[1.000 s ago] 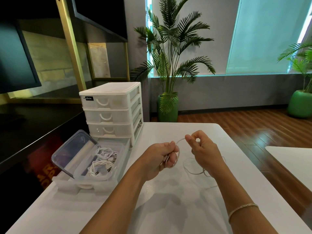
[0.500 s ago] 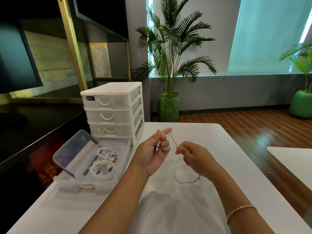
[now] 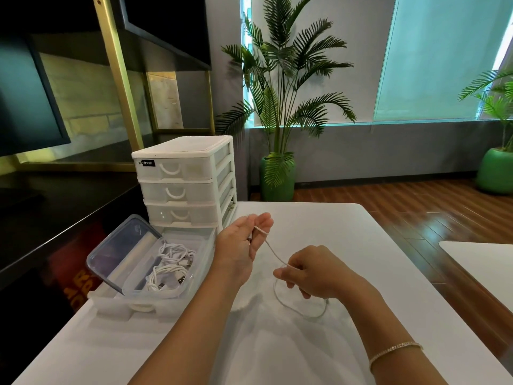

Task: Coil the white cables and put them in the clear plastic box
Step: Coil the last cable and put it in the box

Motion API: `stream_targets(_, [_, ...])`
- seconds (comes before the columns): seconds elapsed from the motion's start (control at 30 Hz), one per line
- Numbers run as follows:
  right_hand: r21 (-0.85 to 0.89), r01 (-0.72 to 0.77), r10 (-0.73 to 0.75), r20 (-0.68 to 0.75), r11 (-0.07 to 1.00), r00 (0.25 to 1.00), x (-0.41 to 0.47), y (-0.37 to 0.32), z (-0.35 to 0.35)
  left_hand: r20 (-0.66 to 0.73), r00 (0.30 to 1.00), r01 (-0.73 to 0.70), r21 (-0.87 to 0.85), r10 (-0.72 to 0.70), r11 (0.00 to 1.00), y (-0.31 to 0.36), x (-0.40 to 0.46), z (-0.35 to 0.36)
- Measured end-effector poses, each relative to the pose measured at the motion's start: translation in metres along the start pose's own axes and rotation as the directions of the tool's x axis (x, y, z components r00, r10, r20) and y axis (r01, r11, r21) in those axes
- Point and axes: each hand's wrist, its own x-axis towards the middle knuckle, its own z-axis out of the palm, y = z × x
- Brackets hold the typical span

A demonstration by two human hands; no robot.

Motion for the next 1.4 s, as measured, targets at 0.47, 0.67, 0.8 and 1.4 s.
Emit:
stream_targets(0.47, [0.078,0.173,-0.152,-0.222,0.982,0.963,-0.006,0.006,-0.011,0.428,0.903,-0.422,0.878,0.025,0.227,-0.026,-0.001,-0.001])
stream_targets(0.67, [0.152,0.115,-0.034,-0.452,0.982,0.891,-0.003,0.013,-0.015,0.442,0.890,-0.361,0.833,-0.112,0.419,-0.019,-0.004,-0.003])
stream_targets(0.8, [0.200,0.137,-0.027,-0.474,0.970,0.880,-0.003,0.016,-0.017,0.438,0.888,-0.353,0.846,-0.142,0.400,-0.019,-0.002,-0.004])
stream_targets(1.4, [0.179,0.009,0.071,-0.435,0.984,0.898,0.007,0.033,-0.011,-0.156,0.945,-0.175,0.502,0.288,0.847,-0.003,0.020,-0.021])
